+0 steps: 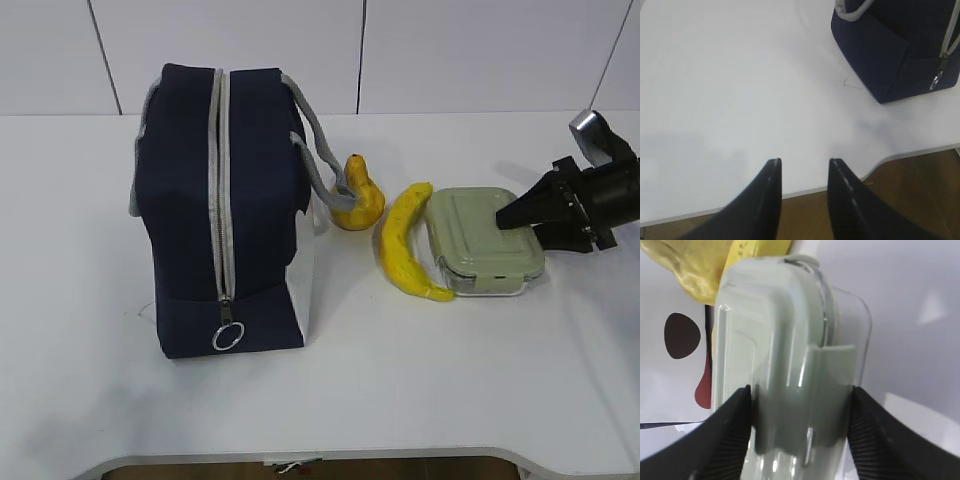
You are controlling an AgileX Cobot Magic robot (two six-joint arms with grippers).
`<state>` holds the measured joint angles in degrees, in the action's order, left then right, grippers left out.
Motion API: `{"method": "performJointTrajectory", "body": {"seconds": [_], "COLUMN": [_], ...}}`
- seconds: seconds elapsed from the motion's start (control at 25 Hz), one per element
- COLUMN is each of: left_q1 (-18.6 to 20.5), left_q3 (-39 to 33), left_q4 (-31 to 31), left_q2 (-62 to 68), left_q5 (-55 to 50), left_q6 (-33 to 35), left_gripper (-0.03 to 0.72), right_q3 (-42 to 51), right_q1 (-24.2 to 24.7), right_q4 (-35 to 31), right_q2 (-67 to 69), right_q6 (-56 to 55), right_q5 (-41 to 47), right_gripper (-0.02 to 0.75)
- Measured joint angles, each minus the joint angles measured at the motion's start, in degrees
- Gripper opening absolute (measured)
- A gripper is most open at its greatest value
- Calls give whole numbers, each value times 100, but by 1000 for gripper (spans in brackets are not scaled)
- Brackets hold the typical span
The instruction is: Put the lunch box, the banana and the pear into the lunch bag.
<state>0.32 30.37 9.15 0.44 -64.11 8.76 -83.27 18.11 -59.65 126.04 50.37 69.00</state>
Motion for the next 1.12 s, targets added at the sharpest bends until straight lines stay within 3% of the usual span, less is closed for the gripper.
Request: {"method": "performJointTrajectory", "body": {"seconds": [1.12], "left_q1": [0], "left_q3": [0], "left_q4": [0], "left_q2": [0], "left_q5": [0], "left_q6": [0], "left_gripper": [243], "right_q3": [-4], "right_q1": [0], "right_q4": [25], "right_q2": [-12], "right_q6": [-454], "right_q5": [48], "right_gripper": [389]}}
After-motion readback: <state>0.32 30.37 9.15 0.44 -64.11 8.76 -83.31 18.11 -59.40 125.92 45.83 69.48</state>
